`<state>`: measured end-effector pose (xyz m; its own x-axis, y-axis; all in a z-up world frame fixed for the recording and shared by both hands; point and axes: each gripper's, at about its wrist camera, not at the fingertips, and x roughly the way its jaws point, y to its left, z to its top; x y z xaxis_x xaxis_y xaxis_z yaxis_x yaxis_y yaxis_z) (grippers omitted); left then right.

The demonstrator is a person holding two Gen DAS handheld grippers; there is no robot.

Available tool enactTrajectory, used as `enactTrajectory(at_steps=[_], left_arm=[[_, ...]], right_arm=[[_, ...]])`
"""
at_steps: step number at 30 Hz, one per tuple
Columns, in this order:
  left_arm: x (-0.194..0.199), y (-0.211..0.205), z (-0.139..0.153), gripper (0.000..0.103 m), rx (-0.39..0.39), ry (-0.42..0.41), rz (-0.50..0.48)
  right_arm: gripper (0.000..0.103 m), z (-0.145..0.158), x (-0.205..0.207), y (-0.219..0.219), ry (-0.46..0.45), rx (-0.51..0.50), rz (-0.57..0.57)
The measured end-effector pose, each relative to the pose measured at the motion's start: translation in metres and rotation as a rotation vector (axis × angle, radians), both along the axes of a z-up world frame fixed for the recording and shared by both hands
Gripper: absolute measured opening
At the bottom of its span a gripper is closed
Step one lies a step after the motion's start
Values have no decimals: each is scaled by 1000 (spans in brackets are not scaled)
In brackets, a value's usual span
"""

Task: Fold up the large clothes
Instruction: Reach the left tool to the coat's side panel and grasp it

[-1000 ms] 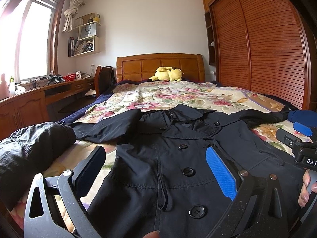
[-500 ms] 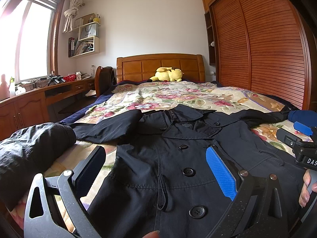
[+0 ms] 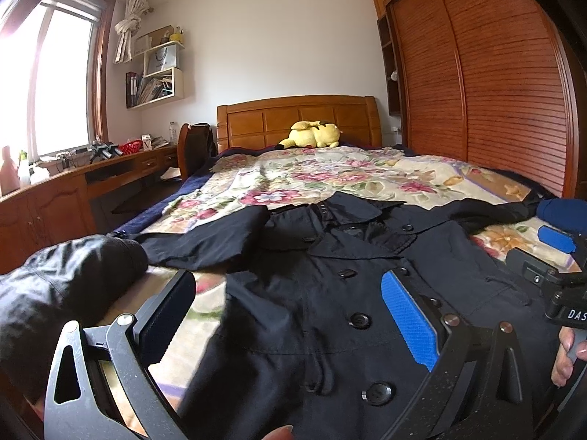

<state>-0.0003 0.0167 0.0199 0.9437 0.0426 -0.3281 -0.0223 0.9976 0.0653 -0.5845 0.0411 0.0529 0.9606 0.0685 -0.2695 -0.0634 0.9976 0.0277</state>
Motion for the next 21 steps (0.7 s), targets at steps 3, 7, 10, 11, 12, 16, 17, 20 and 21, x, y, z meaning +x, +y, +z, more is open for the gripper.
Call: enactTrajectory(at_steps=[3, 7, 10, 11, 12, 16, 17, 20, 21], left_arm=[[6, 12, 4, 102, 15, 17, 16], [14, 30, 9, 102, -5, 46, 33], [17, 38, 12, 102, 8, 59, 49], [19, 41, 12, 102, 21, 65, 55], [20, 44, 13, 102, 35, 70, 62], [28, 61, 14, 102, 60, 99, 85], [30, 65, 14, 102, 62, 105, 87], [36, 76, 14, 102, 89, 123, 106], [39, 79, 14, 102, 102, 131, 114]], right_arm=[[103, 3, 5, 3, 5, 3, 23], [103, 6, 11, 6, -1, -4, 42], [103, 6, 15, 8, 2, 12, 64], [103, 6, 17, 11, 4, 11, 71], [103, 7, 18, 14, 4, 7, 78], [103, 12, 26, 22, -4, -5, 100], [103, 14, 27, 24, -7, -7, 106], [103, 18, 34, 29, -9, -16, 128], [103, 19, 36, 31, -6, -18, 135]])
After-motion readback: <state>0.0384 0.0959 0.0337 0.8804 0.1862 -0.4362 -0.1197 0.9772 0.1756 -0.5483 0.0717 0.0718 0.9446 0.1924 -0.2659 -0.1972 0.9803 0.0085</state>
